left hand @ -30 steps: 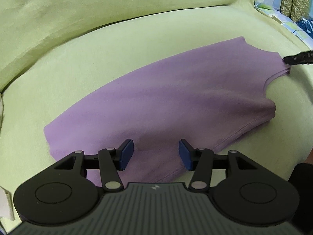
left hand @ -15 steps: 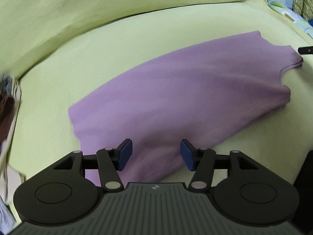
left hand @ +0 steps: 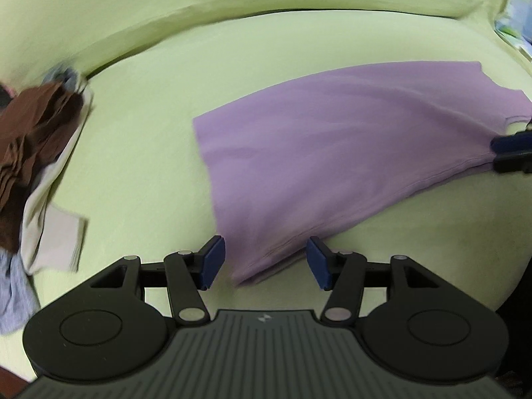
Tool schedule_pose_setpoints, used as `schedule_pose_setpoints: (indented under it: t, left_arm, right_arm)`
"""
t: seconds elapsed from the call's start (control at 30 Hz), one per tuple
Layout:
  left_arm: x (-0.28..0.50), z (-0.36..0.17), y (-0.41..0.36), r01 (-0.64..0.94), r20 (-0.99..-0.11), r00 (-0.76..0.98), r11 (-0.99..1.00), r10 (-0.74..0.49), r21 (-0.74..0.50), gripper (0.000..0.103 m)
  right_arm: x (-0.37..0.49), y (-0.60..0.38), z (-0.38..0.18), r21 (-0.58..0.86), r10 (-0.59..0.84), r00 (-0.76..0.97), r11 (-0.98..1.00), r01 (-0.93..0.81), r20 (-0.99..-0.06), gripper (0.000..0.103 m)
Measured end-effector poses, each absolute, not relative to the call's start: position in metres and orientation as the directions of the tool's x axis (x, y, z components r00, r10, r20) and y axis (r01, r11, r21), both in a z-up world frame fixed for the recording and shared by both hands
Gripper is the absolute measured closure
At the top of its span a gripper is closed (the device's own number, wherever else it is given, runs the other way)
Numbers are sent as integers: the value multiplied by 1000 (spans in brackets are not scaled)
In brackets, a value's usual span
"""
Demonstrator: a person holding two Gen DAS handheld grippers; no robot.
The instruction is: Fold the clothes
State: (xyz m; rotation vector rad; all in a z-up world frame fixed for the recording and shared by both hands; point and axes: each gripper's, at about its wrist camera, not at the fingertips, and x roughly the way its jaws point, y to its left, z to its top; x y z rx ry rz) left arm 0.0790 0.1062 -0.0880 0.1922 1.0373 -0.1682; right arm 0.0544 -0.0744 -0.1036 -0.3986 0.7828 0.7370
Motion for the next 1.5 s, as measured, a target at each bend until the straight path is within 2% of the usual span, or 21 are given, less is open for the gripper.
schedule_pose_setpoints:
  t: [0.2, 0.23, 0.43, 0.47, 0.5, 0.53, 0.57, 0.73, 0.97, 1.2, 1.27, 1.3, 1.5]
  left_arm:
    - [78, -87, 125, 216, -865, 498, 975, -60, 56, 44]
    - [78, -88, 126, 216, -865, 498, 975, -64, 53, 44]
    - [82, -92, 126, 220, -862, 502, 974, -73, 45, 44]
    - [82, -90, 125, 223, -859, 507, 974, -73, 49, 44]
    - [82, -88, 124, 226, -856, 512, 973, -73, 52, 44]
    - [83, -86, 124, 226, -853, 517, 972, -72, 55, 44]
    - [83, -84, 125, 223, -851, 520, 973, -69, 58, 43]
    - [79, -73, 136, 194, -848, 527, 979, -56, 56, 43]
    - [71, -56, 158, 187, -866, 492, 982, -85, 10, 43]
    - [69, -32, 173, 177, -876, 466, 983, -126, -47, 43]
    - [70, -31, 173, 182, -873, 469, 982, -130, -49, 43]
    - [70, -31, 172, 184, -873, 469, 982, -131, -49, 43]
    - [76, -38, 164, 185, -879, 459, 981, -132, -50, 43]
  right_arm:
    - [46, -65, -119, -202, 352, 504, 625, -754, -789, 88]
    - [45, -66, -120, -202, 353, 509, 631, -749, -785, 101]
    - [29, -62, -128, -191, 340, 534, 679, -709, -774, 101]
    - [29, -64, -127, -183, 338, 538, 693, -697, -772, 100]
    - [29, -64, -125, -176, 335, 539, 703, -689, -773, 93]
    - [29, -63, -123, -173, 330, 534, 706, -687, -779, 79]
    - [29, -62, -119, -167, 333, 533, 709, -686, -778, 74]
    - [32, -40, -94, -102, 458, 526, 677, -729, -717, 75]
    - [51, 27, -119, -53, 574, 380, 504, -862, -725, 75]
    - [68, 73, -149, -86, 563, 332, 418, -904, -757, 76]
    - [70, 77, -155, -80, 557, 318, 409, -909, -767, 96]
    - [71, 79, -157, -73, 561, 309, 403, -912, -768, 102]
    - [64, 73, -158, 18, 595, 269, 431, -902, -757, 102]
